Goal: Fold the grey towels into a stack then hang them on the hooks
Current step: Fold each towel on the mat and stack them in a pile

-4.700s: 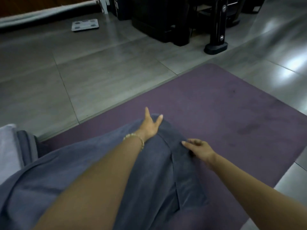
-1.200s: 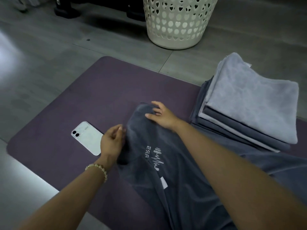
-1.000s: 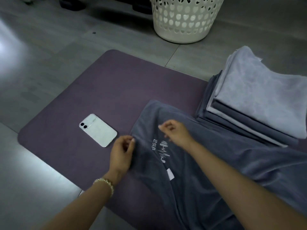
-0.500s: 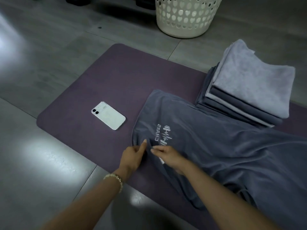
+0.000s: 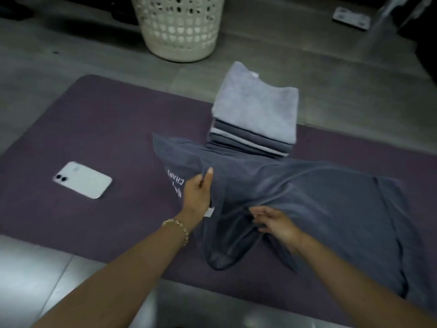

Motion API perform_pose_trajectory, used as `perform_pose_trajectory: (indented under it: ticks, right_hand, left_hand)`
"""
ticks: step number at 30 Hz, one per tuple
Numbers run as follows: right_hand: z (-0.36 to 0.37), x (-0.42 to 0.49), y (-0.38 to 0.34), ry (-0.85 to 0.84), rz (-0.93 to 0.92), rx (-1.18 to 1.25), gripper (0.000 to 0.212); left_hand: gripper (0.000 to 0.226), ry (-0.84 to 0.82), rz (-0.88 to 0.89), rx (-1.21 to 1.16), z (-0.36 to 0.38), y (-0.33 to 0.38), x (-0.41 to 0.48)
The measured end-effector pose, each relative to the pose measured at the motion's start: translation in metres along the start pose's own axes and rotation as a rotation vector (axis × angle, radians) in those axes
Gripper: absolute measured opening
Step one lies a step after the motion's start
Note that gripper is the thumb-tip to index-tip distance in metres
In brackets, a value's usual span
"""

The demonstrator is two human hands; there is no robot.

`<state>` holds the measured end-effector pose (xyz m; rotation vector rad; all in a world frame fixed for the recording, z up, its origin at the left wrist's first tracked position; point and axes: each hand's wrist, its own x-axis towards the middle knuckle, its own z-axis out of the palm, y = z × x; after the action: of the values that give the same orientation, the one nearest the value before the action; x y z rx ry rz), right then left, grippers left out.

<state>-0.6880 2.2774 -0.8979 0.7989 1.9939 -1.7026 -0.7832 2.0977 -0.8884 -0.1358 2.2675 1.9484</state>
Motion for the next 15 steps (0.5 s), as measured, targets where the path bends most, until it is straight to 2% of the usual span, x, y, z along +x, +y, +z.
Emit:
perform_pose_trajectory:
  ticks: [9,12,15]
  right_hand:
    - [-0.137,-0.066,0.099,0.434,-0.019,0.217,0.019]
    - [-0.167,-0.078,0.127,0.512,-0.012,0.326,0.02]
    - [-0.19,-0.087,0.156,0.575,0.005,0.403,0.024]
  left_hand:
    - [0.044,-0.43,-0.037,-0.171,0.173,0.045,-0.081]
    - [0.056,-0.594,-0.029,-0.102,0.215,0.036,-0.11]
    - [0.055,-0.631,-0.073,-0.027,0.25,0.012,-0.131]
